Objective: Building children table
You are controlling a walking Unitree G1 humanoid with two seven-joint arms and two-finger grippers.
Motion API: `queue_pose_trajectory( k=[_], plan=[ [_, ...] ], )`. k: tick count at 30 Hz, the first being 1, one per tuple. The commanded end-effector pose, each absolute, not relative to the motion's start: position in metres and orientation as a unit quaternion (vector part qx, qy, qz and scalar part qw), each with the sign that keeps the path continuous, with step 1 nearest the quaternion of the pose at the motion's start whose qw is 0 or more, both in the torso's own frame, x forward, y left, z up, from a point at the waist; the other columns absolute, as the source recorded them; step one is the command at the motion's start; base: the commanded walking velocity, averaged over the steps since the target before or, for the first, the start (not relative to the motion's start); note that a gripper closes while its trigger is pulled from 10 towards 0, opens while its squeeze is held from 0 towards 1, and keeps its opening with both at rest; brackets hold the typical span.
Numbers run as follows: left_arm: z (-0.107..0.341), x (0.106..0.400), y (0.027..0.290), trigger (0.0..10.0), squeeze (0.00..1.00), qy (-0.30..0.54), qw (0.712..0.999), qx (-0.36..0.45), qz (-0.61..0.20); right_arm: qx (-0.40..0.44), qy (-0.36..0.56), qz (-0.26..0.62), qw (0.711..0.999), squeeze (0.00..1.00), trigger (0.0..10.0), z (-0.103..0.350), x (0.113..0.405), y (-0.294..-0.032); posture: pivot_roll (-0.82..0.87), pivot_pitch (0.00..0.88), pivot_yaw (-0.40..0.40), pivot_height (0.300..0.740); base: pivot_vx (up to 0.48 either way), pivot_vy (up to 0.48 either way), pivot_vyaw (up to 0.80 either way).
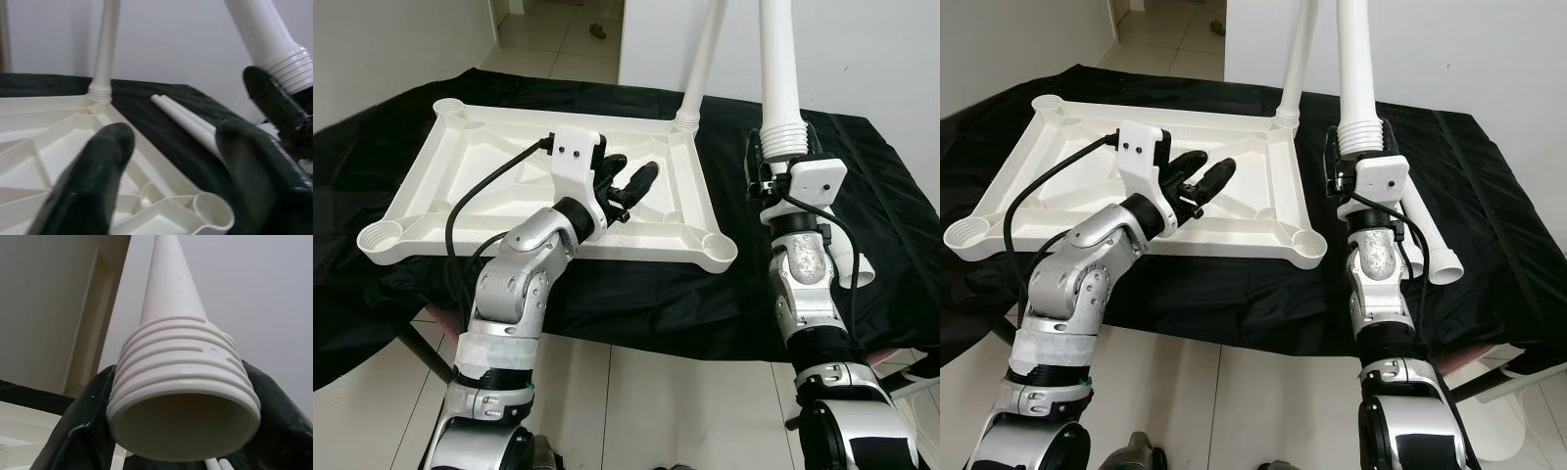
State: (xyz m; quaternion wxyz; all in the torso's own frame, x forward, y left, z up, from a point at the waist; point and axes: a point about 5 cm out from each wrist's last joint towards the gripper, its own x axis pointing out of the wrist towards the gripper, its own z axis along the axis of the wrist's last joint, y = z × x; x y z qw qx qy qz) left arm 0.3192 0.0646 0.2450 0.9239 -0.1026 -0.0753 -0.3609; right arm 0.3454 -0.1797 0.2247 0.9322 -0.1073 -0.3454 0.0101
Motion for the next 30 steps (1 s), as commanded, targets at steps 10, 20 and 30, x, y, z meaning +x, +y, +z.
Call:
queue_pose_trajectory(
  k=[10, 20, 30],
  plan=[
    [0.265, 0.313, 0.053, 10.0, 0.3, -0.08, 0.856, -0.145, -0.491, -0.116, -0.331, 0.079, 0.933, 0.0, 10.0, 0.218, 0.341, -0.164, 0.12, 0.012, -0.05, 0.74, 0.0, 0.0, 0.0],
    [0.276, 0.327, 0.044, 10.0, 0.0, 0.003, 0.834, -0.233, -0.501, -0.125, -0.277, 0.212, 0.929, 0.0, 10.0, 0.192, 0.332, -0.132, 0.11, 0.009, -0.052, 0.74, 0.0, 0.0, 0.0],
    [0.262, 0.345, 0.047, 10.0, 0.0, 0.077, 0.862, -0.23, -0.444, -0.125, -0.266, 0.238, 0.926, 0.0, 10.0, 0.187, 0.327, -0.123, 0.11, 0.011, -0.039, 0.74, 0.0, 0.0, 0.0]
  ],
)
